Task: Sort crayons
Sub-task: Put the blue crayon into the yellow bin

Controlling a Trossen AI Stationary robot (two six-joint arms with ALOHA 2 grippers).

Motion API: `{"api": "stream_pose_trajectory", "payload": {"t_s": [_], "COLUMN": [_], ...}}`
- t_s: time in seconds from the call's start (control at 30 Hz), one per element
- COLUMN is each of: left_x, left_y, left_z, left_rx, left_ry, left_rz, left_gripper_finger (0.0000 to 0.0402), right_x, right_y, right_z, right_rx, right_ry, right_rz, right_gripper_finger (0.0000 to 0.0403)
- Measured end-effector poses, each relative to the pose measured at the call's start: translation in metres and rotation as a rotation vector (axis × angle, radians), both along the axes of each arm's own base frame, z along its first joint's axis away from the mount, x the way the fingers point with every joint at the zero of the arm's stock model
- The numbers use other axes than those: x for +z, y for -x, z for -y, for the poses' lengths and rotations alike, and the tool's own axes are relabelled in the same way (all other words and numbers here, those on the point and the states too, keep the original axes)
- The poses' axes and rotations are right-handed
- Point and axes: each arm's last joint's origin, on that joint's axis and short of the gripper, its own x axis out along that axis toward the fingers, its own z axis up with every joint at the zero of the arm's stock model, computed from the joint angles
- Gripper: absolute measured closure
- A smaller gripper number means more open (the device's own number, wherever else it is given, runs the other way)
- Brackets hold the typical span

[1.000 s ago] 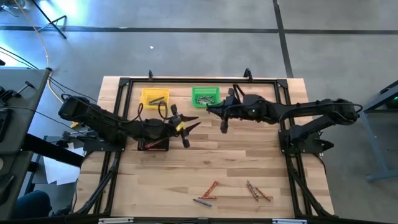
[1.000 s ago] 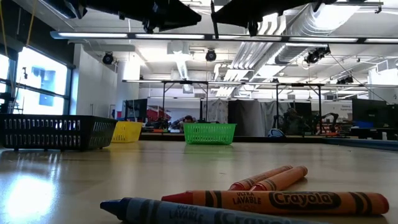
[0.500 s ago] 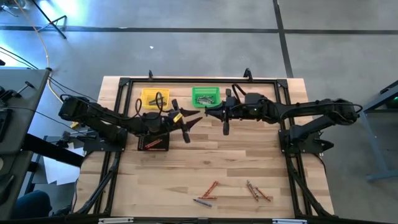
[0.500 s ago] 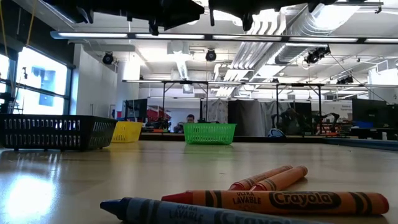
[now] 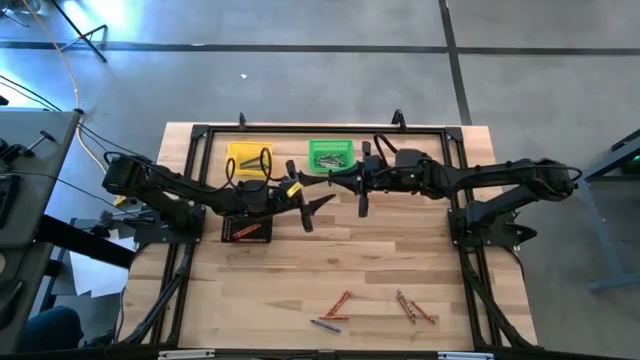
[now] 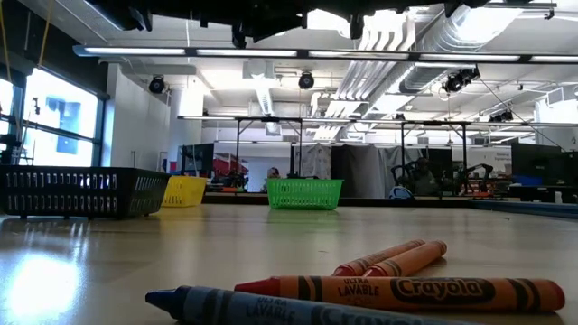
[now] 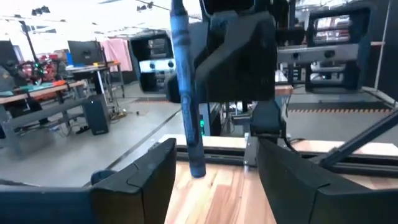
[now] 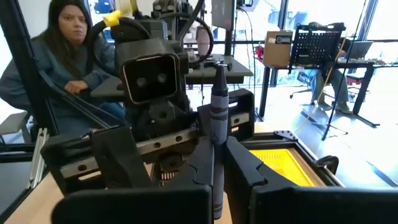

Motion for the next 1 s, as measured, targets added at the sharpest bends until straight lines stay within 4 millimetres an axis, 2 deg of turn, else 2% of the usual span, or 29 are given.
{"api": "stream_pose_trajectory", "payload": {"t_s": [0.13, 0.37, 0.6, 0.83, 1.0], "left_x": [0.007, 0.003, 0.001, 0.001, 0.0], "left_y": [-0.002, -0.003, -0.003, -0.003, -0.003], "left_z": [-0.002, -0.009, -0.015, -0.016, -0.016], "left_rx": [0.01, 0.028, 0.044, 0.042, 0.043], "left_ry": [-0.009, 0.024, 0.035, 0.036, 0.041], "left_rz": [0.019, -0.016, -0.026, -0.027, -0.037], "left_gripper_finger": [0.0193, 0.0219, 0.0281, 0.0387, 0.0385], "right_x": [-0.005, -0.005, -0.004, -0.004, -0.006], "right_y": [-0.005, -0.008, -0.008, -0.008, -0.008], "right_z": [0.0, 0.0, 0.0, 0.0, 0.0], "right_rx": [0.001, 0.024, 0.026, 0.021, 0.022], "right_ry": [-0.005, -0.001, 0.002, 0.005, -0.004], "right_rz": [-0.005, 0.021, 0.029, 0.028, 0.011], "right_gripper_finger": [0.04, 0.04, 0.04, 0.04, 0.0383]}}
